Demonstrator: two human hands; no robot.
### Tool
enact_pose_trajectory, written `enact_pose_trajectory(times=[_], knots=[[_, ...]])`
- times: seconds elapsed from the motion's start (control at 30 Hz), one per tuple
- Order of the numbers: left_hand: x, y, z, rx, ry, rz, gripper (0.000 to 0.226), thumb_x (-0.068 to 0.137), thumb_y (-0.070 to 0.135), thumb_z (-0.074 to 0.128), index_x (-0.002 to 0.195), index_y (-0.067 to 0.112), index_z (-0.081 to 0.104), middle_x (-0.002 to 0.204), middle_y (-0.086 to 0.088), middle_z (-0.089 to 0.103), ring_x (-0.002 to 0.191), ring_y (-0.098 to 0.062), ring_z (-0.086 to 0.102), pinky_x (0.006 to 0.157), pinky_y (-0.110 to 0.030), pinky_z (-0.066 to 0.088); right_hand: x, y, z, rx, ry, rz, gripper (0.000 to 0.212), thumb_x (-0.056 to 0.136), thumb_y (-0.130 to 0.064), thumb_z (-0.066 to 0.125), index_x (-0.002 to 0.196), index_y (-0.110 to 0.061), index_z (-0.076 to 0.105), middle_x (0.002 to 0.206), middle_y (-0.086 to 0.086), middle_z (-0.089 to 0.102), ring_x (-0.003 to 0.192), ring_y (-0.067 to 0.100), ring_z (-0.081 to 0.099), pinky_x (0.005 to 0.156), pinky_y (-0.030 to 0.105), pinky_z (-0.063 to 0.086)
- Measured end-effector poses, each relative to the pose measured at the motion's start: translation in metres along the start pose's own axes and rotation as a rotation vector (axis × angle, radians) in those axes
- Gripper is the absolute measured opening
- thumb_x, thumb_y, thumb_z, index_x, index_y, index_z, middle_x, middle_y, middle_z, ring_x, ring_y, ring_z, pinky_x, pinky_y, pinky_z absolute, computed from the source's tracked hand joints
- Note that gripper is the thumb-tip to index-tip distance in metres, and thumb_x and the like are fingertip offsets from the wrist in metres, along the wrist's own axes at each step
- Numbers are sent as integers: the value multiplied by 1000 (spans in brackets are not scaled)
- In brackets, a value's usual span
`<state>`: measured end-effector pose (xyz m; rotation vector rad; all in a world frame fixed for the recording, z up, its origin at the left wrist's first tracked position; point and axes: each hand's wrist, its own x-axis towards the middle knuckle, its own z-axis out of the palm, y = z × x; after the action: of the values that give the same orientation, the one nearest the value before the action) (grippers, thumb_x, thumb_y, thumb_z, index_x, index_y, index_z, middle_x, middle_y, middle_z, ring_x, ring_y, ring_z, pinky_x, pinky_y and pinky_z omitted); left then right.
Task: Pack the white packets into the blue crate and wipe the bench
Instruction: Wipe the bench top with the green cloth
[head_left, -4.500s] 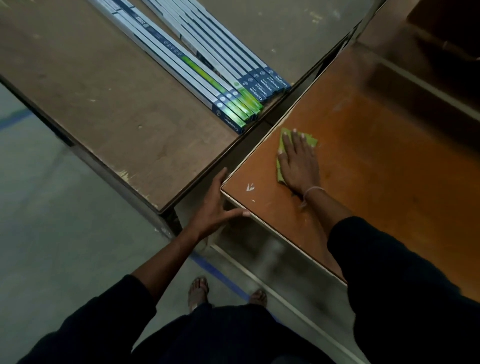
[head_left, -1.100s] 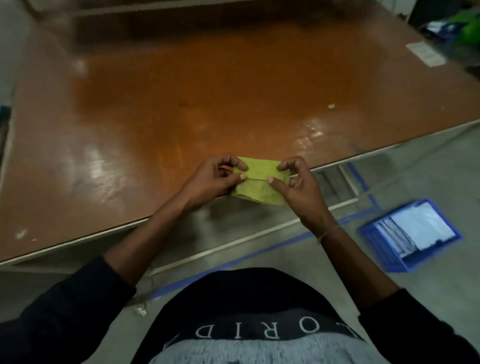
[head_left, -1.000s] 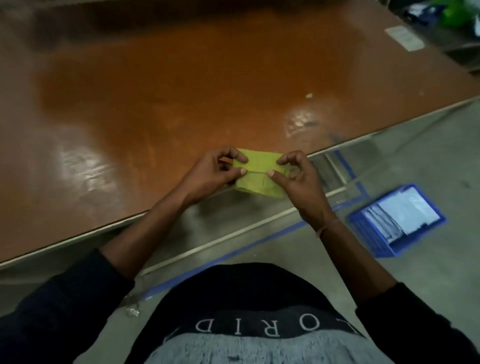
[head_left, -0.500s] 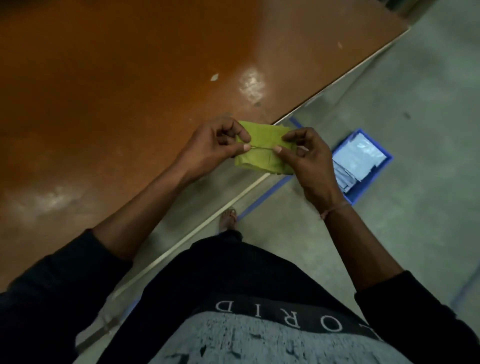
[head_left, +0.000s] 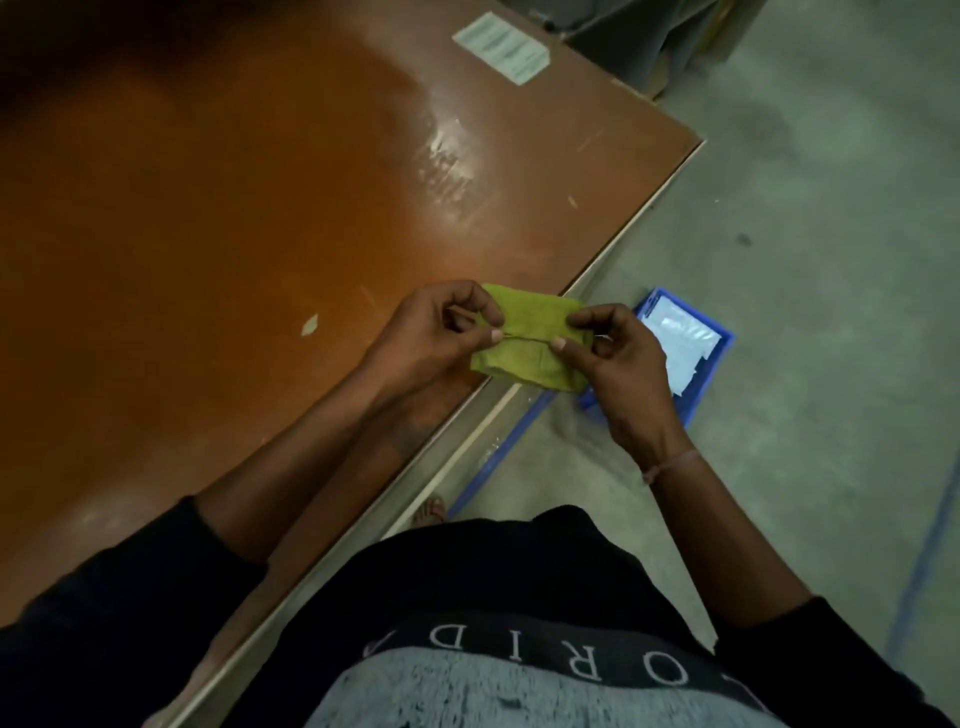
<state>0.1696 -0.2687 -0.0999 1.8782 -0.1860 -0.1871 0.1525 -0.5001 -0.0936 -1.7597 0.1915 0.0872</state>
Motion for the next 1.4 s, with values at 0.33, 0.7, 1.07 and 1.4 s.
enact_pose_trajectory(times=[0.33, 0.7, 1.07, 1.4], knots=[[107, 22, 51, 102, 150, -33, 12, 88, 16, 78, 98, 16, 72, 90, -7, 71, 80, -22, 66, 67, -37, 55, 123, 5, -67, 36, -80, -25, 30, 80, -3, 81, 106, -2, 65, 106, 10, 70, 90, 14, 66, 85, 37, 58], [235, 37, 78, 249, 394, -84, 11, 88, 13, 73, 99, 15, 76, 98, 3, 75, 88, -11, 71, 74, -19, 54, 255, -10, -104, -46, -137, -34, 24, 71, -20, 81, 91, -16, 68, 85, 2, 63, 78, 18, 62, 71, 52, 62], [294, 8, 38, 422, 354, -45, 14, 93, 13, 64, 102, 14, 74, 112, 0, 73, 97, -11, 68, 85, -31, 57, 305, -10, -63, -265, -115, -117, 25, 73, -19, 83, 92, -17, 67, 74, -2, 59, 67, 14, 64, 69, 45, 59], [294, 7, 25, 877, 142, 175, 26, 93, 22, 70, 117, 14, 75, 121, -8, 65, 110, -30, 59, 91, -44, 50, 304, -10, -43, -663, -230, -581, 34, 82, -26, 75, 110, -7, 70, 110, 12, 53, 94, 23, 54, 77, 32, 46]])
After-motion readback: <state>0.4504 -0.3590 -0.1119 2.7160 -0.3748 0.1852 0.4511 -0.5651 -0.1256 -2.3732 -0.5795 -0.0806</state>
